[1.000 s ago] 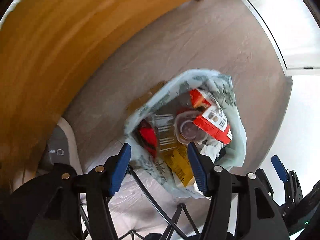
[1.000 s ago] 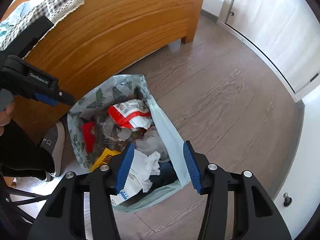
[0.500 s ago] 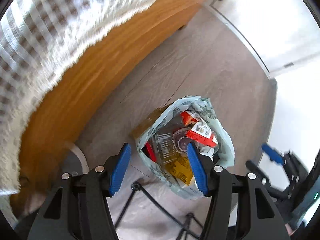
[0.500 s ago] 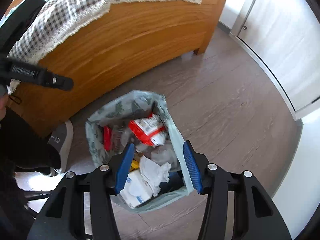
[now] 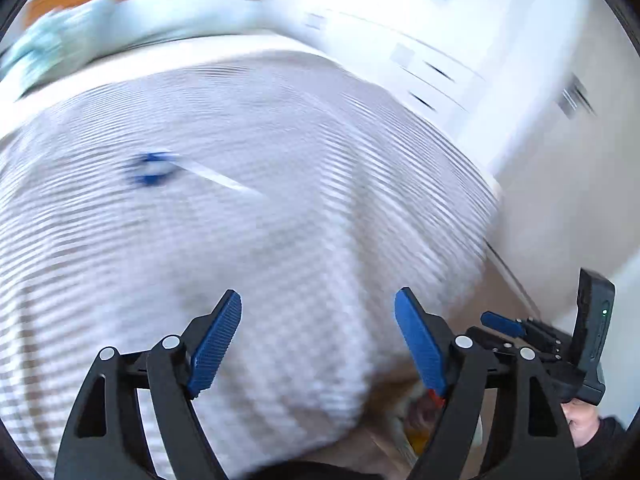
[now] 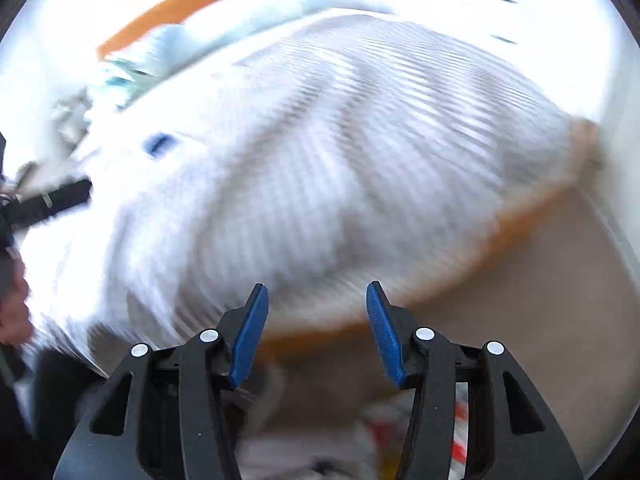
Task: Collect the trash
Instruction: 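Move both tools back over the bed toward the blue ring and straw, then grasp the blue ring with the left tool while the right tool grasps the clear straw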
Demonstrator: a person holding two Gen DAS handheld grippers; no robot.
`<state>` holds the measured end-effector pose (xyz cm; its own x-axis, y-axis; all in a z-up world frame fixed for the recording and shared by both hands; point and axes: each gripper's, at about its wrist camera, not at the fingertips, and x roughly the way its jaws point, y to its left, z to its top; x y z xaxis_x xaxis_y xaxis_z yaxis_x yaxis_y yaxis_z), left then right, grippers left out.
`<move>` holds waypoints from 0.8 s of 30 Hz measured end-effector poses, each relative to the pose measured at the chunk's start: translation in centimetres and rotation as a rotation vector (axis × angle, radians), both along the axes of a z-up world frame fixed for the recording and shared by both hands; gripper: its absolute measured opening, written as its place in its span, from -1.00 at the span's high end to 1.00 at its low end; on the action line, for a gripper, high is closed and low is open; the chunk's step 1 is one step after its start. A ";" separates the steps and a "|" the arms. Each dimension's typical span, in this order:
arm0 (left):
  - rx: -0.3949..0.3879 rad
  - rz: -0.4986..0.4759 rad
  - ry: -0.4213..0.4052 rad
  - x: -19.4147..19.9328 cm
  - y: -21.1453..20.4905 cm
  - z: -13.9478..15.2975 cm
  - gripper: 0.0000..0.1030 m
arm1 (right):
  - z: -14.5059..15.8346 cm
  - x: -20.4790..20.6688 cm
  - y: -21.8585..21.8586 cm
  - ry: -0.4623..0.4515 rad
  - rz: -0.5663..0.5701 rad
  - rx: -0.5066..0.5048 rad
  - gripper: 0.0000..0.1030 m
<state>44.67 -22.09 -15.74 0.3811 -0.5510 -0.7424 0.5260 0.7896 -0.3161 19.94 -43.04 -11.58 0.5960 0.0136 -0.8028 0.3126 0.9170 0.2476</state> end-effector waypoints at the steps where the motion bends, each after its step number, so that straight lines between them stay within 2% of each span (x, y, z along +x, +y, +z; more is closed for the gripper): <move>1: -0.019 0.049 0.011 1.3 2.0 -0.1 -0.48 | 0.2 3.0 0.8 -0.024 0.037 0.015 0.04; 3: -0.042 0.158 0.023 3.8 5.8 -0.8 -0.48 | 0.3 8.0 2.6 -0.075 0.116 -0.013 0.04; 5: -0.053 0.231 0.046 5.8 8.3 -1.8 -0.48 | -0.1 13.2 4.5 -0.080 0.183 -0.082 0.05; 7: -0.065 0.262 0.077 7.7 10.0 -2.7 -0.48 | -0.6 17.1 5.9 -0.089 0.231 -0.115 0.05; 8: -0.061 0.274 0.085 8.4 10.4 -3.1 -0.48 | -1.3 19.4 6.8 -0.069 0.256 -0.168 0.07; 10: -0.035 0.289 0.093 10.0 11.0 -3.6 -0.48 | -2.4 22.3 7.6 -0.037 0.288 -0.230 0.24; 11: -0.019 0.304 0.098 11.1 11.2 -3.8 -0.48 | -3.1 23.7 7.6 -0.017 0.301 -0.225 0.28; 12: -0.007 0.318 0.106 12.2 11.2 -4.1 -0.48 | -3.7 24.9 7.3 0.000 0.296 -0.211 0.42; 13: 0.005 0.332 0.116 13.2 11.2 -4.2 -0.48 | -4.2 25.6 6.9 0.009 0.290 -0.186 0.62; 16: 0.000 0.299 0.121 16.4 9.9 -4.4 -0.48 | -5.4 25.9 6.4 -0.001 0.276 -0.151 0.87; 21: 0.003 0.250 0.154 21.6 6.2 -5.8 -0.44 | -5.3 24.9 6.0 -0.042 0.213 -0.138 0.90; 23: 0.046 0.285 0.169 23.6 5.0 -7.0 -0.22 | -5.2 24.4 5.9 -0.043 0.197 -0.145 0.90; 24: 0.062 0.315 0.196 24.4 4.7 -7.7 0.08 | -5.1 24.0 5.8 -0.045 0.195 -0.146 0.90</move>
<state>69.04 -17.40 -23.47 0.3720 -0.3815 -0.8462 0.1889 0.9237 -0.3333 43.97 -37.24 -16.70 0.6289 0.0171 -0.7773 0.1181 0.9860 0.1173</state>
